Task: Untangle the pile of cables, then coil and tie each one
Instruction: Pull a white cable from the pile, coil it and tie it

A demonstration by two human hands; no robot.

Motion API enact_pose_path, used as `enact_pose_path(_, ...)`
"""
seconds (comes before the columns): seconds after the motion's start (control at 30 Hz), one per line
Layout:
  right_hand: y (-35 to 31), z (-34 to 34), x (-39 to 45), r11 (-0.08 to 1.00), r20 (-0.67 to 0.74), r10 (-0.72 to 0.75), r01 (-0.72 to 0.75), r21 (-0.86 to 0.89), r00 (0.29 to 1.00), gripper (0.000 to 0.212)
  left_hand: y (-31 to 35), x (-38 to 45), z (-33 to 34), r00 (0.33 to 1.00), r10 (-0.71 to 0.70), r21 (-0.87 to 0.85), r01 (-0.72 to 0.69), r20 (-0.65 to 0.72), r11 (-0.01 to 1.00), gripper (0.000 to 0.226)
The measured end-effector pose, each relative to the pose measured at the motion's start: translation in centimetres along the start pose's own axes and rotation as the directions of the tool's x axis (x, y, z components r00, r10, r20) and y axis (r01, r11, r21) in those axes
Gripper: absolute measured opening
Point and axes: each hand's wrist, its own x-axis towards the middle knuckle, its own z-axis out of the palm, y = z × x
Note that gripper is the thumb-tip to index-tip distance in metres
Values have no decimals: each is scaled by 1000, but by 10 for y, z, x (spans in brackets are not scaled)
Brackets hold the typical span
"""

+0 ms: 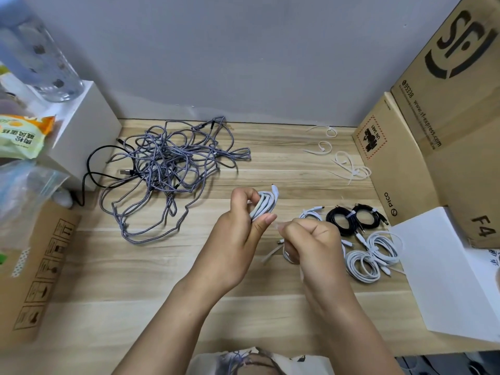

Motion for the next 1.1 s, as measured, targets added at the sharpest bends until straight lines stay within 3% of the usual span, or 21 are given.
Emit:
enact_pose_path(0.17,-10,1,-2,997,77,-48,43,57,996,41,-1,-1,1,999,2,-46,0,53,999,14)
enact_pose_path(0.33,-7,-1,2,996,144,7,-19,86,990,40,-6,0,-2,995,-19,-240,42,97,970,14)
enact_pose_path(0.47,-4,1,2,993,198,-14,-9,114,980,40,-8,2,-4,996,-33,-361,58,78,931,40)
enact_pose_path(0.53,-2,0,2,994,203,-21,-1,105,979,35,-9,2,-3,999,-40,-343,50,34,938,39)
enact_pose_path(0.63,-2,-3,1,990,199,-25,-4,143,980,10,-8,4,-6,998,-61,-319,50,-23,947,24)
enact_pose_path(0.7,-4,-7,1,981,246,-36,-13,195,969,19,-10,4,-7,997,-77,-324,66,-22,944,21)
enact_pose_path(0.8,-9,-13,0,962,370,-84,-21,271,925,18,-15,4,-6,996,-85,-354,83,10,931,34)
enact_pose_path(0.9,-11,-15,0,951,450,-146,0,308,881,22,-16,3,-4,993,-101,-409,120,68,905,15)
enact_pose_path(0.97,-12,-14,-1,959,442,-190,69,276,877,20,-16,4,-4,991,-109,-421,130,75,898,16)
enact_pose_path(1.1,-10,-11,-8,974,361,-210,161,161,909,33,-17,6,-4,991,-130,-379,130,26,916,35)
